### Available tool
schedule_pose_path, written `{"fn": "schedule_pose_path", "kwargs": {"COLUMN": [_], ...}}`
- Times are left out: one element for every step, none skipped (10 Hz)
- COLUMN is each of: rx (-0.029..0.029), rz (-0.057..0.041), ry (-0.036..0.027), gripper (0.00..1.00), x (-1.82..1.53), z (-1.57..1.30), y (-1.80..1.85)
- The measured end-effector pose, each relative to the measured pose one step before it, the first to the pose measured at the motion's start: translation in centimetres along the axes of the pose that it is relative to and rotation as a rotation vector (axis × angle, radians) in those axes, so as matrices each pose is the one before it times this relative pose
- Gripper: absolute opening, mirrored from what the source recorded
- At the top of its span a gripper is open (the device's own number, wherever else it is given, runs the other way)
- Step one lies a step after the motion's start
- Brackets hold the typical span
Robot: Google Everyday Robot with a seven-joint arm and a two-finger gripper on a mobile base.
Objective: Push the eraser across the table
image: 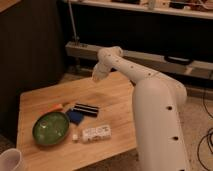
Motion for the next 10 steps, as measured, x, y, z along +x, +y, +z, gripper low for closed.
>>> {"fn": "schedule_pose_path", "kwargs": {"rx": [-0.00922,-0.01230,-0.01253,-0.02166,-0.02182,-0.01476,-0.01697,-0.00087,0.00454,0.01239], "rz": [-0.01615,-0.02794,-0.02537,-0.02578,-0.01913,-0.01004,-0.01621,-0.01124,-0.01361,-0.01520], "ry": [-0.00722,-0.01501,-0.01595,-0.01069,-0.00701,-0.00408,0.01126,0.00613,0.00459,0.00044], "gripper": [0.00,0.00,0.00,0.00,0.00,0.00,0.00,0.00,0.00,0.00], "x": [-0.122,-1.096,-1.526,-1.695,-2.340,-1.701,-1.530,-0.596,-0.408,-0.308], "z": [0.126,0.339,0.207,0.303,0.388,0.325,0.521,0.540,0.573,0.649], "y": [0.019,-0.040,0.142,0.733,0.801,0.786,1.838,1.202,0.551,0.110]}}
